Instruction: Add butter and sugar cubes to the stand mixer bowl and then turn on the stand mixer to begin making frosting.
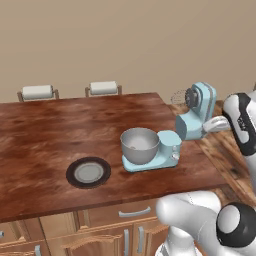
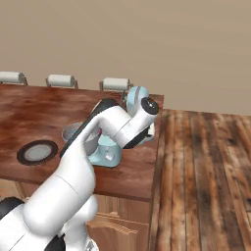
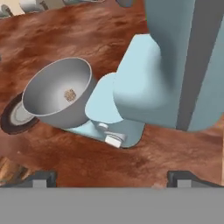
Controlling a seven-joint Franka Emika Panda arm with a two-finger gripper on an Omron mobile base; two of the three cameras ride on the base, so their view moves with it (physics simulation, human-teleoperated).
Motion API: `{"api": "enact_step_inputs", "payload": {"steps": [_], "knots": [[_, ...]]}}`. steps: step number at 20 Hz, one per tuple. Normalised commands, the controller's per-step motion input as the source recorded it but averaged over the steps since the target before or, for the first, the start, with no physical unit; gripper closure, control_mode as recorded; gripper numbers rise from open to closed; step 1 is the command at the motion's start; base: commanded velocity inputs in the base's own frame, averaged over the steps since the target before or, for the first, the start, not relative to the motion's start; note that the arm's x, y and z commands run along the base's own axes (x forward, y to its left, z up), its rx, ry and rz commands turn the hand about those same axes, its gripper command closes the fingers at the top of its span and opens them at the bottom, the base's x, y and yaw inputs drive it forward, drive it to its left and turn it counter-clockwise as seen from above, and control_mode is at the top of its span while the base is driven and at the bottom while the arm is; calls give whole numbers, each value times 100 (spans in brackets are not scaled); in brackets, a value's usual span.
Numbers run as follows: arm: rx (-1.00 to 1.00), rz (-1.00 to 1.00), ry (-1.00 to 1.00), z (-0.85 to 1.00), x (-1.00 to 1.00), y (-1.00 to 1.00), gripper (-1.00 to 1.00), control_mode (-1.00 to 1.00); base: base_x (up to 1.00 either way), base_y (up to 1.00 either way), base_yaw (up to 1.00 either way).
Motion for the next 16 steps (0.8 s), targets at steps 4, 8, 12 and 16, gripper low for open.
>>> {"api": "enact_step_inputs", "payload": {"steps": [4,8,12,16], "knots": [[28,-1,0,11,31,-56,-100,-100,0,0,0],[30,0,0,20,28,-62,-100,-100,0,0,0],[30,0,0,28,16,-61,-100,-100,0,0,0],[30,0,0,19,24,-58,-100,-100,0,0,0]]}}
